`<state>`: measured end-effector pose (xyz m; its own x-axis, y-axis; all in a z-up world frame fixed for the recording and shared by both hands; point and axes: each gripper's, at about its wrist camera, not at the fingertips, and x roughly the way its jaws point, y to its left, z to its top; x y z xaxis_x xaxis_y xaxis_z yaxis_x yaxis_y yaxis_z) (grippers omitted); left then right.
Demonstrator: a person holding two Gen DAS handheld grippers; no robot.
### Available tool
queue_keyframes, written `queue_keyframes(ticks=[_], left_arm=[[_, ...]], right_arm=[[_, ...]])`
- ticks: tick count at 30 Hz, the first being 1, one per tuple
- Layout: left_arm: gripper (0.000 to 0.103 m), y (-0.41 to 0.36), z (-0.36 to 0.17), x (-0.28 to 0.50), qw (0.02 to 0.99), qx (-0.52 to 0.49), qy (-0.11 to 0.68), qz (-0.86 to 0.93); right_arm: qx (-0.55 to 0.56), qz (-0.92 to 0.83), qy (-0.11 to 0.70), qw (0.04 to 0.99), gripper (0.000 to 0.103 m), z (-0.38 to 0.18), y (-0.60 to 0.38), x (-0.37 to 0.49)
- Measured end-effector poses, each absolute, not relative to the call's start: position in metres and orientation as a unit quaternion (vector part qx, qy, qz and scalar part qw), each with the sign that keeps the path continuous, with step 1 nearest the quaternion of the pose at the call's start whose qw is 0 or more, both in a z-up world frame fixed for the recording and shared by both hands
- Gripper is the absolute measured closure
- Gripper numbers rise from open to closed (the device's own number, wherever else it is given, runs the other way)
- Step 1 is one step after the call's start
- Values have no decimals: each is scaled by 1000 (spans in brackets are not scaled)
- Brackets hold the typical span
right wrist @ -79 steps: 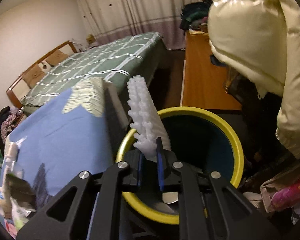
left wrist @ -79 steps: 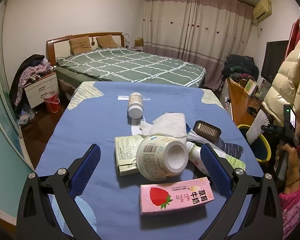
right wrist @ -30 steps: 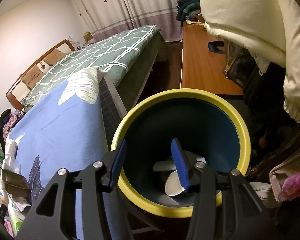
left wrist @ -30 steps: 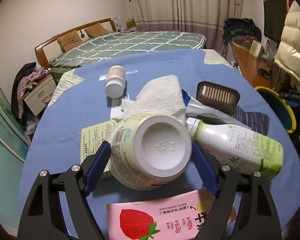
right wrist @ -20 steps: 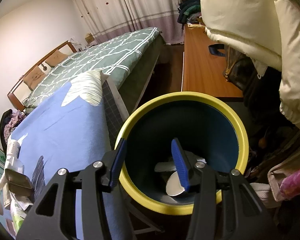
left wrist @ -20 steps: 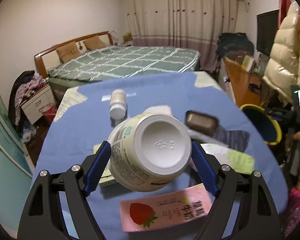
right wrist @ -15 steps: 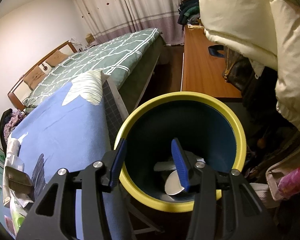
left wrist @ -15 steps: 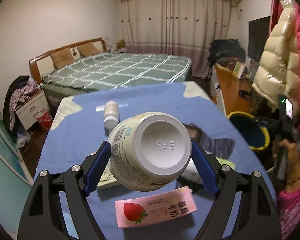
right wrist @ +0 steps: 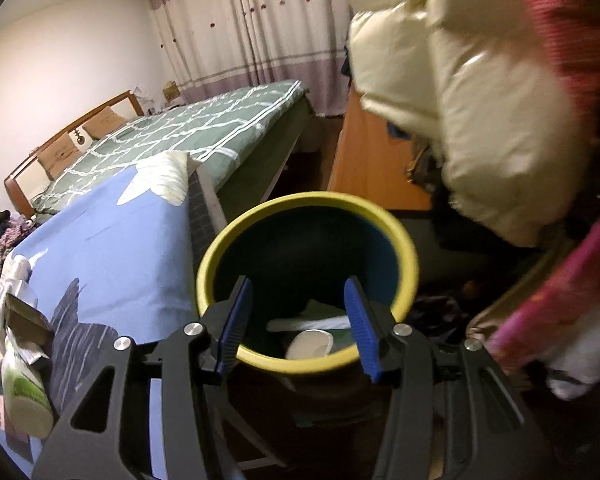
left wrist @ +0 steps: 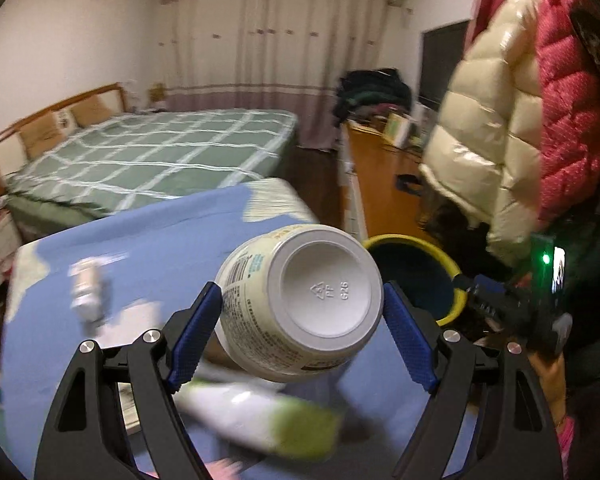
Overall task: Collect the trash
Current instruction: 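Carry the yogurt cup to the bin and drop it in, then grasp the white tissue with the right gripper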
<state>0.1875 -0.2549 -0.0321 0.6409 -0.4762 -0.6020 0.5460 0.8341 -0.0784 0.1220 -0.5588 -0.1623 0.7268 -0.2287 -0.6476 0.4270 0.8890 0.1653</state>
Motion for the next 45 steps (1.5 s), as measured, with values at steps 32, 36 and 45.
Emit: queue_keyframes(ticks=[32,36,45], left_arm=[[5,-337,-29,204,901,53,306,-303],[5,-246,-18,176,927,36,287,-239],[5,-69,-23,131,963,-9,265,-54]], right_arm=[[151,-155,340,915,49,-178,-557,89],[124,-119,342,924,49,-168,-521,107],[70,1,335,940,49,-132,-407,158]])
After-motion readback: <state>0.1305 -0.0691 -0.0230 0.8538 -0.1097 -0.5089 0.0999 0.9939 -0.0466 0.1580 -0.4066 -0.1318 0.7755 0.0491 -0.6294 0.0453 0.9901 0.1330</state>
